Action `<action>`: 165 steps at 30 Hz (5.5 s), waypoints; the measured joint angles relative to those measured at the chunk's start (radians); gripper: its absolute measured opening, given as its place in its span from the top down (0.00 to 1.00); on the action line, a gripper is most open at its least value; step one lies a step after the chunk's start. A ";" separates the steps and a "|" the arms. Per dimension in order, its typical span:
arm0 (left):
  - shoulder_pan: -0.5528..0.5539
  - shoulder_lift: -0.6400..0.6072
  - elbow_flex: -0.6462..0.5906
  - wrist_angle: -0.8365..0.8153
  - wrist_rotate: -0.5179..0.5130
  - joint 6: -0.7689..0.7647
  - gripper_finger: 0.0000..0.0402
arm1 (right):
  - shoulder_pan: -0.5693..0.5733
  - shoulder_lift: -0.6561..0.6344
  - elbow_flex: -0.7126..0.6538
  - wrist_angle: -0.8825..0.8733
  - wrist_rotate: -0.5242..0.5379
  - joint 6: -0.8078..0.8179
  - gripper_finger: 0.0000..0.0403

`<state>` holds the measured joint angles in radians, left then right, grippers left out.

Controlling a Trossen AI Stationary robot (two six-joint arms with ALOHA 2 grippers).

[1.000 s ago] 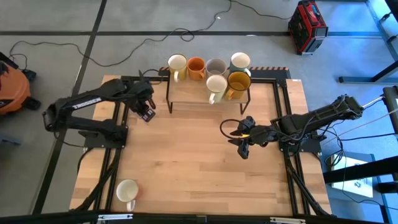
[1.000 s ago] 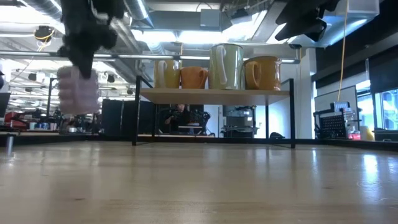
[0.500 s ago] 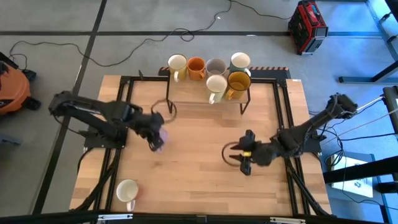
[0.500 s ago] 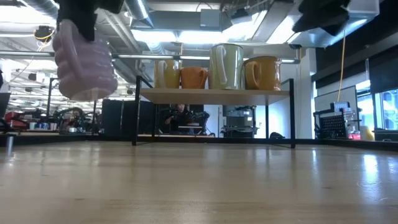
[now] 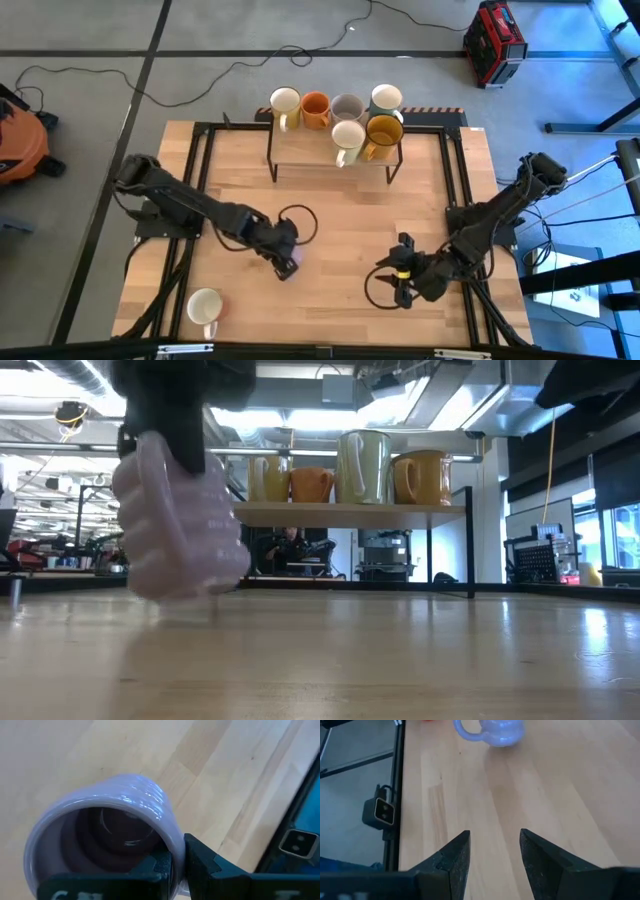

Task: Place coffee mugs
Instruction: Put the purple mug on the shelf

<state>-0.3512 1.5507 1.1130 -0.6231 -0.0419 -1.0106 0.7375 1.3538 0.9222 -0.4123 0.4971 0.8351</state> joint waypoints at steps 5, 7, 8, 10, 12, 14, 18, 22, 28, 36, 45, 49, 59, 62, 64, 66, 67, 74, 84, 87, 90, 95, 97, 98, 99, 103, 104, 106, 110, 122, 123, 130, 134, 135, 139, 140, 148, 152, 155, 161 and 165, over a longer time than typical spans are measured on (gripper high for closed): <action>-0.004 0.100 0.106 -0.021 -0.018 0.024 0.94 | 0.010 0.000 0.000 0.000 0.000 0.010 0.60; -0.004 0.140 0.169 -0.054 -0.037 0.054 0.94 | 0.010 0.000 0.000 0.001 0.000 0.010 0.60; -0.003 0.163 0.200 -0.075 -0.049 0.071 0.94 | 0.009 0.000 0.000 0.000 0.000 0.010 0.60; 0.001 0.208 0.255 -0.113 -0.078 0.105 0.94 | 0.009 0.000 0.000 0.000 0.000 0.010 0.60; 0.007 0.253 0.296 -0.121 -0.096 0.130 0.94 | 0.009 0.000 0.000 -0.001 0.001 0.009 0.60; 0.016 0.298 0.328 -0.121 -0.091 0.154 0.94 | 0.009 0.000 0.000 -0.001 0.001 0.006 0.60; 0.023 0.360 0.395 -0.156 -0.084 0.183 0.94 | 0.009 0.000 0.000 -0.002 0.001 0.006 0.60; 0.025 0.390 0.442 -0.195 -0.088 0.232 0.94 | 0.009 0.000 0.000 -0.005 0.001 0.006 0.60; 0.039 0.391 0.444 -0.191 -0.084 0.238 0.90 | 0.009 0.000 0.000 -0.004 0.005 0.006 0.60; 0.046 0.394 0.442 -0.192 -0.072 0.258 0.73 | 0.009 0.000 0.000 -0.004 -0.004 0.006 0.60; 0.045 0.317 0.441 -0.203 -0.073 0.229 0.65 | 0.009 -0.001 0.000 -0.008 -0.019 0.005 0.60; 0.025 0.237 0.441 -0.198 -0.099 0.189 0.65 | 0.009 -0.001 0.000 -0.007 -0.019 0.007 0.60; -0.220 0.111 0.347 -0.196 -0.368 0.043 0.65 | 0.009 -0.001 0.000 -0.001 -0.010 0.005 0.60; -0.282 0.090 0.245 -0.104 -0.449 -0.048 0.65 | 0.009 -0.001 0.000 -0.001 -0.003 -0.005 0.60; -0.311 0.064 0.160 -0.013 -0.475 -0.095 0.65 | 0.009 -0.001 0.000 -0.001 -0.001 -0.005 0.60; -0.325 0.038 0.069 0.124 -0.477 -0.111 0.65 | 0.009 -0.001 0.000 -0.001 -0.001 -0.005 0.60; -0.328 0.024 0.023 0.199 -0.482 -0.109 0.65 | 0.009 -0.001 0.000 -0.001 0.000 -0.006 0.60; -0.310 -0.023 -0.183 0.523 -0.477 0.111 0.65 | 0.009 -0.001 0.000 -0.001 0.001 -0.004 0.60; -0.229 0.072 -0.203 0.557 -0.331 0.389 0.65 | 0.008 -0.001 0.000 0.000 0.043 0.041 0.60; -0.221 0.094 -0.203 0.566 -0.333 0.396 0.65 | 0.008 -0.001 0.000 -0.001 0.051 0.072 0.60; -0.212 0.114 -0.203 0.574 -0.332 0.401 0.65 | 0.008 -0.001 0.000 -0.001 0.053 0.084 0.60; -0.209 0.143 -0.203 0.616 -0.341 0.440 0.65 | 0.008 -0.001 0.000 0.000 0.058 0.089 0.60; -0.209 0.157 -0.203 0.651 -0.358 0.453 0.65 | 0.008 -0.001 0.000 0.000 0.065 0.089 0.60; -0.207 0.164 -0.203 0.666 -0.367 0.455 0.65 | 0.008 -0.001 0.000 0.000 0.069 0.089 0.60; -0.204 0.171 -0.203 0.678 -0.375 0.455 0.65 | 0.008 -0.001 0.000 0.001 0.069 0.089 0.60; -0.195 0.206 -0.203 0.729 -0.397 0.450 0.65 | 0.009 -0.001 0.000 0.002 0.069 0.089 0.60; -0.195 0.212 -0.203 0.758 -0.410 0.456 0.65 | 0.009 -0.001 0.000 0.002 0.069 0.092 0.60; -0.191 0.226 -0.203 0.811 -0.412 0.470 0.65 | 0.009 -0.001 0.000 0.000 0.068 0.103 0.60; -0.187 0.243 -0.203 0.869 -0.403 0.473 0.67 | 0.009 -0.001 0.000 0.001 0.061 0.103 0.60; -0.188 0.243 -0.203 0.870 -0.390 0.524 0.99 | 0.009 -0.001 0.000 0.000 0.060 0.103 0.60; -0.188 0.243 -0.201 0.870 -0.389 0.527 0.99 | 0.009 -0.001 0.000 -0.001 0.060 0.103 0.60; -0.188 0.210 -0.158 0.858 -0.356 0.590 1.00 | 0.009 -0.001 0.000 -0.003 0.060 0.103 0.60; -0.186 0.144 -0.138 0.810 -0.356 0.630 1.00 | 0.009 -0.001 0.000 -0.004 0.061 0.103 0.60; -0.184 0.125 -0.130 0.793 -0.357 0.638 1.00 | 0.009 -0.001 0.000 -0.004 0.062 0.103 0.60; -0.167 0.045 -0.093 0.681 -0.358 0.678 1.00 | 0.009 -0.001 0.000 -0.005 0.079 0.102 0.60; -0.160 0.029 -0.083 0.654 -0.357 0.683 1.00 | 0.009 -0.001 0.000 -0.004 0.080 0.102 0.60; -0.127 -0.017 -0.076 0.583 -0.333 0.655 0.99 | 0.009 -0.001 0.000 -0.002 0.087 0.103 0.60; -0.137 -0.013 -0.076 0.564 -0.331 0.554 0.93 | 0.009 -0.001 0.000 0.000 0.087 0.106 0.60; -0.148 -0.001 -0.076 0.535 -0.349 0.500 0.84 | 0.009 -0.001 0.000 -0.001 0.088 0.108 0.60; -0.169 0.085 -0.077 0.553 -0.361 0.410 0.64 | 0.008 -0.001 0.000 -0.006 0.088 0.108 0.60; -0.186 0.164 -0.077 0.640 -0.379 0.371 0.55 | 0.009 -0.001 0.000 -0.009 0.087 0.107 0.60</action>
<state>-0.5375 1.7147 1.0363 0.0172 -0.4206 -0.6397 0.7460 1.3533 0.9226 -0.4208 0.5842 0.9425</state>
